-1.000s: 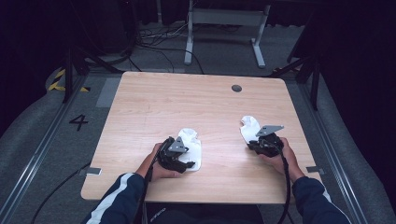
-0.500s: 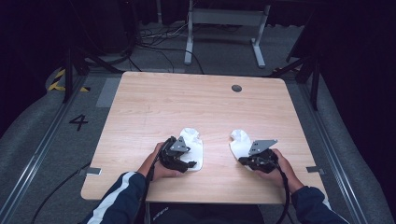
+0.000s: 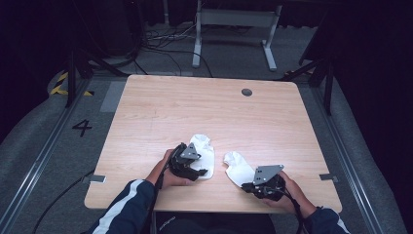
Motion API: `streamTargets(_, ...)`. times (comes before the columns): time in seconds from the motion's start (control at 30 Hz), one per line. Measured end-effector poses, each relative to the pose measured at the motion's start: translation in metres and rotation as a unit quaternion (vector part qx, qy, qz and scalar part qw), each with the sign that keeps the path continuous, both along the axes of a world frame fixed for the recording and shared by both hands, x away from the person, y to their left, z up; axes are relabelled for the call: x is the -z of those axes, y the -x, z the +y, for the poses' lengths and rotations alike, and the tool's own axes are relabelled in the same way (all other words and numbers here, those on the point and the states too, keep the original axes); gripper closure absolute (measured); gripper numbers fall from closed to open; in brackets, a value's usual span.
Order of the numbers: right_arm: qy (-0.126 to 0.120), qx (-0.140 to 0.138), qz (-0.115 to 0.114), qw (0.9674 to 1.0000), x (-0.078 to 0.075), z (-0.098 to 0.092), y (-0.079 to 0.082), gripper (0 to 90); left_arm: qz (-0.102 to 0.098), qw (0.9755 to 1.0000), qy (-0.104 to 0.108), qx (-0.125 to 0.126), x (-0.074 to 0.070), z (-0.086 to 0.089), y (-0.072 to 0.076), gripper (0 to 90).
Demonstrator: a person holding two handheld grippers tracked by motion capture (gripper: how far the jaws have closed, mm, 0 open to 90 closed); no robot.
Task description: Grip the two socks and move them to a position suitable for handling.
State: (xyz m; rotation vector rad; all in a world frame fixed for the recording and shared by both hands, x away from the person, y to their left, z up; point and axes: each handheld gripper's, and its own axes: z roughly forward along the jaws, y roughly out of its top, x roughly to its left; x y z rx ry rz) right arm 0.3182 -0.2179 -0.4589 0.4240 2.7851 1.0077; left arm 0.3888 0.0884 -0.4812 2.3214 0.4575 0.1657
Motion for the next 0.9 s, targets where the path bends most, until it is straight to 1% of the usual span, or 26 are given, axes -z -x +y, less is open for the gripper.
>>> streamTargets(0.07,0.003,0.012,-0.006,0.9999,0.001,-0.004,-0.001,85.7,0.0,1.0,0.002,0.003,0.0,-0.006,0.001,36.0)
streamTargets(0.13,-0.003,0.021,-0.005,0.9998,0.0,-0.01,-0.002,84.8,0.0,0.9999,-0.001,0.01,0.0,-0.011,0.001,35.9)
streamTargets(0.2,-0.003,0.027,-0.008,0.9996,0.0,-0.014,-0.001,83.3,-0.002,0.9999,-0.001,0.016,0.0,-0.015,0.001,35.8)
streamTargets(0.27,-0.004,0.036,-0.013,0.9993,0.0,-0.018,-0.001,76.5,-0.003,0.9999,0.001,0.014,0.0,-0.019,0.001,35.1)
streamTargets(0.3,-0.005,0.04,-0.013,0.9991,-0.001,-0.019,0.0,73.8,-0.007,0.9999,-0.002,0.013,0.0,-0.019,0.002,34.1)
streamTargets(0.33,-0.004,0.043,-0.019,0.9989,-0.001,-0.02,0.001,69.8,-0.007,0.9999,-0.002,0.012,0.0,-0.019,0.002,32.5)
streamTargets(0.37,-0.007,0.043,-0.021,0.9988,-0.001,-0.02,0.002,67.9,-0.01,0.9999,-0.008,0.009,-0.002,-0.018,0.001,31.8)
streamTargets(0.43,-0.017,0.048,-0.023,0.9984,-0.002,-0.021,0.004,61.9,-0.015,0.9998,-0.008,0.004,-0.006,-0.015,0.001,30.6)
streamTargets(0.47,-0.017,0.048,-0.023,0.9984,-0.002,-0.021,0.004,61.9,-0.015,0.9998,-0.008,0.004,-0.006,-0.015,0.001,30.5)
streamTargets(0.5,-0.018,0.049,-0.025,0.9983,-0.002,-0.021,0.004,61.9,-0.021,0.9998,-0.003,-0.001,-0.009,-0.013,0.0,30.5)
streamTargets(0.57,-0.012,0.047,-0.031,0.9984,-0.001,-0.019,0.004,62.4,-0.042,0.9991,-0.002,-0.011,-0.014,-0.011,0.001,31.2)
streamTargets(0.6,-0.006,0.048,-0.03,0.9984,0.0,-0.019,0.003,64.3,-0.048,0.9988,-0.001,-0.013,-0.016,-0.011,0.002,32.4)
streamTargets(0.63,-0.002,0.046,-0.024,0.9987,0.001,-0.02,0.003,65.4,-0.049,0.9987,-0.005,-0.011,-0.019,-0.012,0.002,32.8)
streamTargets(0.67,0.006,0.051,-0.024,0.9984,0.003,-0.02,0.002,67.1,-0.051,0.9986,-0.006,-0.009,-0.021,-0.013,0.004,32.5)
streamTargets(0.7,0.014,0.052,-0.025,0.9982,0.004,-0.021,0.002,69.5,-0.056,0.9984,0.004,-0.003,-0.024,-0.015,0.005,32.8)
streamTargets(0.77,0.023,0.051,-0.026,0.9981,0.007,-0.025,0.002,73.0,-0.06,0.9982,0.008,0.008,-0.029,-0.019,0.008,33.7)
streamTargets(0.8,0.023,0.051,-0.024,0.9982,0.007,-0.027,0.002,74.9,-0.061,0.998,0.005,0.017,-0.031,-0.024,0.01,34.1)
streamTargets(0.83,0.021,0.052,-0.023,0.9982,0.007,-0.03,0.002,76.3,-0.068,0.9973,0.001,0.028,-0.032,-0.029,0.012,34.9)
streamTargets(0.9,0.019,0.053,-0.029,0.998,0.007,-0.035,0.002,80.7,-0.071,0.9963,-0.005,0.048,-0.032,-0.041,0.017,36.3)
